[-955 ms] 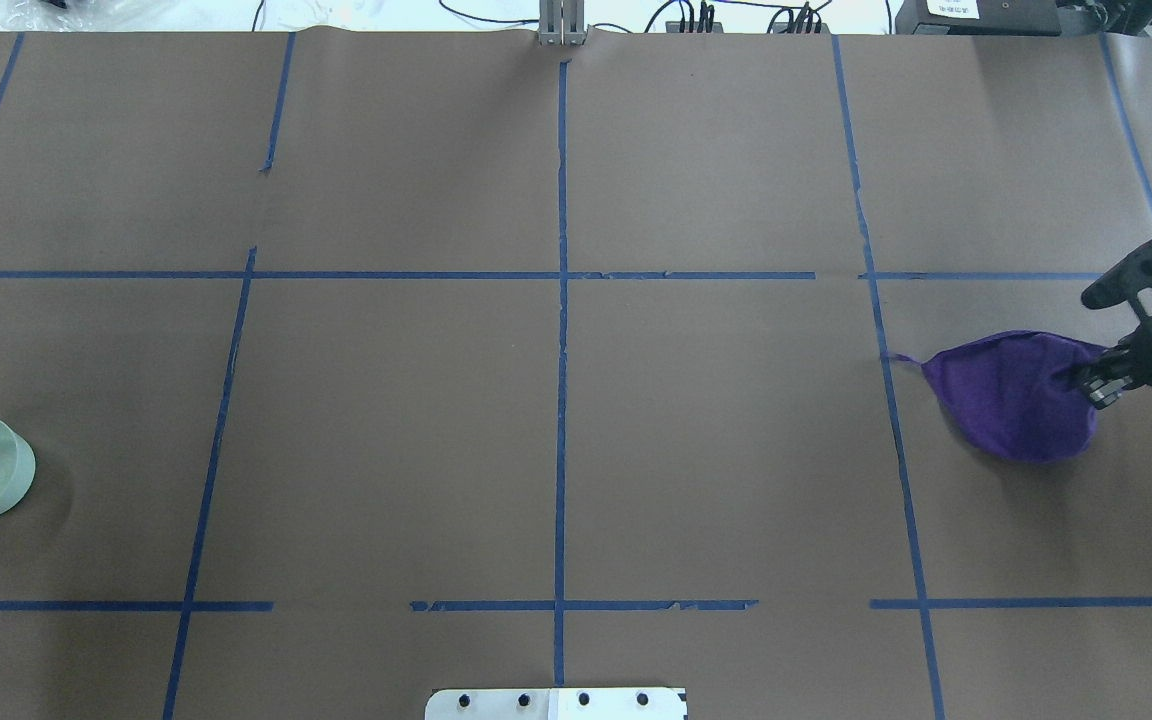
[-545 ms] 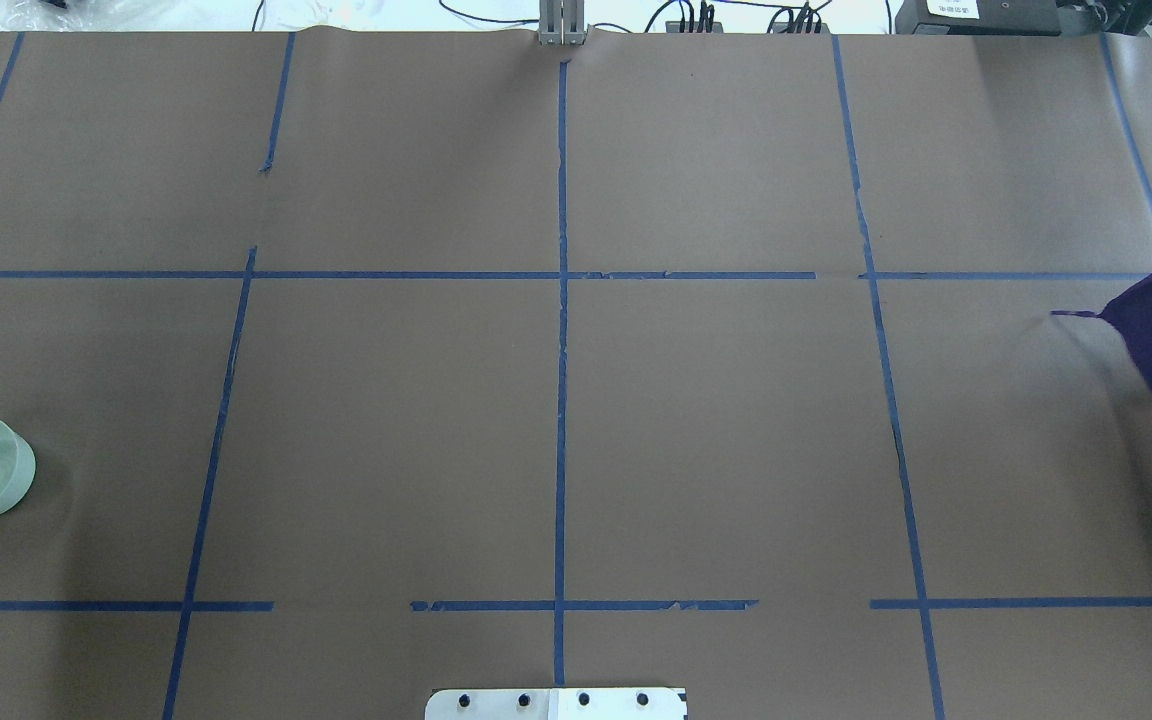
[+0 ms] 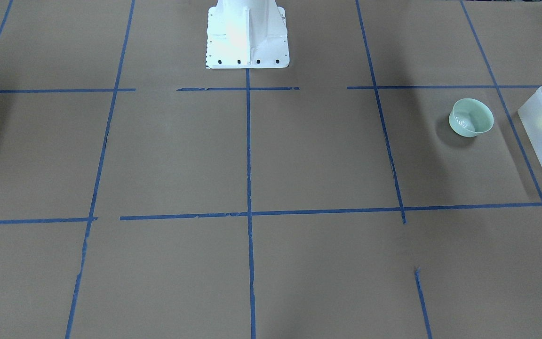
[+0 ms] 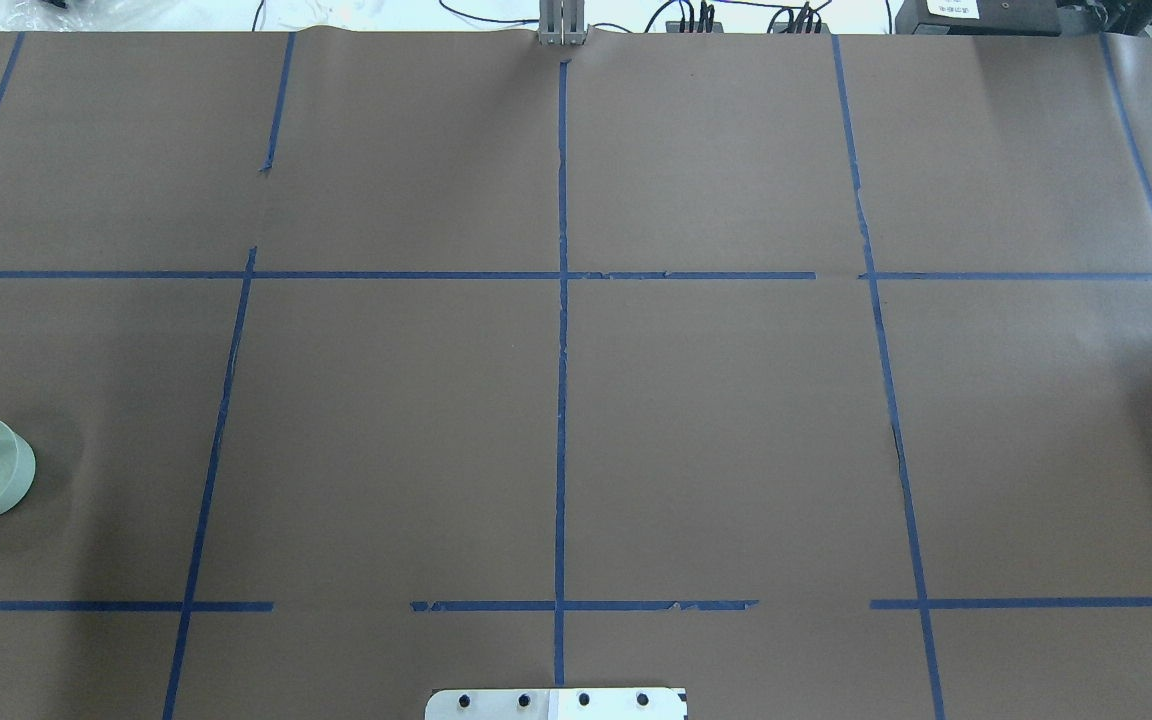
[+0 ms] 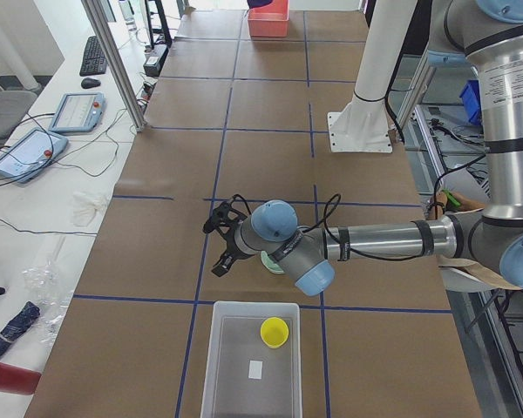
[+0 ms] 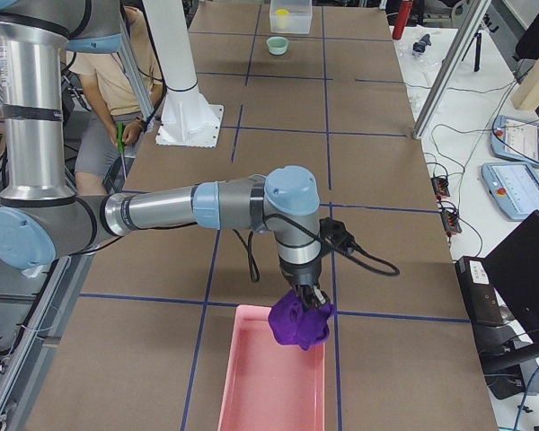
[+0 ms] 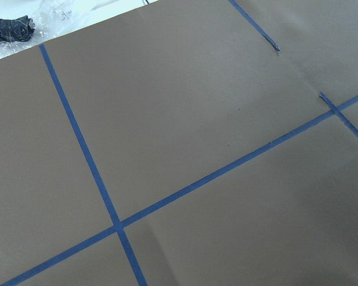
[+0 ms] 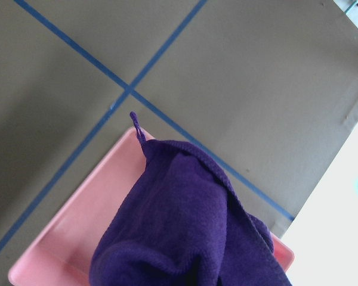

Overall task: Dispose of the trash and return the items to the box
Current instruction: 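Lift the purple cloth and drop it into the pink bin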

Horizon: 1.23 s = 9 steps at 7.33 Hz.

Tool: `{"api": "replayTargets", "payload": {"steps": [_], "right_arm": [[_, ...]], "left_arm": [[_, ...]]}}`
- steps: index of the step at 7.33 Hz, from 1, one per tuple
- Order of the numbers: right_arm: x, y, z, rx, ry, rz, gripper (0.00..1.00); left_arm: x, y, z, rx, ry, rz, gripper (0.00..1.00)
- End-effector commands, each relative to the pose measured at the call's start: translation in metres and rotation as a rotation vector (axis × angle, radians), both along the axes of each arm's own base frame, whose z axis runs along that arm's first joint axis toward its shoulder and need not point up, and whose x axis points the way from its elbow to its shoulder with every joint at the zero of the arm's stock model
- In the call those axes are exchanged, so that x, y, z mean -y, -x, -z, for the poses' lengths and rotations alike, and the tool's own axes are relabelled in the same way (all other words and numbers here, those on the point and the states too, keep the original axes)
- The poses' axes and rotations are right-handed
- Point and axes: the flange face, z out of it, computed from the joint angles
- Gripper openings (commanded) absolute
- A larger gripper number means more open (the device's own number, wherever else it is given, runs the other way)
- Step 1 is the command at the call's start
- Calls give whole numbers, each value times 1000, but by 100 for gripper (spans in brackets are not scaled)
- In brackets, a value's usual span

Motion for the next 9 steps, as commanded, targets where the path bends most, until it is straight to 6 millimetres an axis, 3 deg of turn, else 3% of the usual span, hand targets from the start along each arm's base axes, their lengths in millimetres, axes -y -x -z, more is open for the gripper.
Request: {"api": "replayTargets", "payload": {"steps": [1, 2, 3, 6, 7, 8, 9], "right_arm": [[-30, -23, -74, 68, 160, -67, 50], [-37, -13, -72, 151, 165, -147, 99], [-40, -6, -68, 187, 179, -240, 100], [-8, 91, 8, 269, 215, -362, 100], [-1, 118, 23, 277, 217, -351, 100], [5, 137, 28, 283, 216, -345, 100], [6, 143, 31, 291, 196, -343, 100]], "left_arm": [[7, -19, 10, -22, 24, -8, 100], [9, -23, 10, -17, 32, 6, 100], [12, -28, 14, -33, 53, 13, 100], [9, -79, 9, -40, 142, 113, 100], [-15, -96, -11, -32, 162, 111, 99], [-39, -95, -28, -15, 171, 108, 96], [-53, -101, -39, -14, 192, 121, 91]]}}
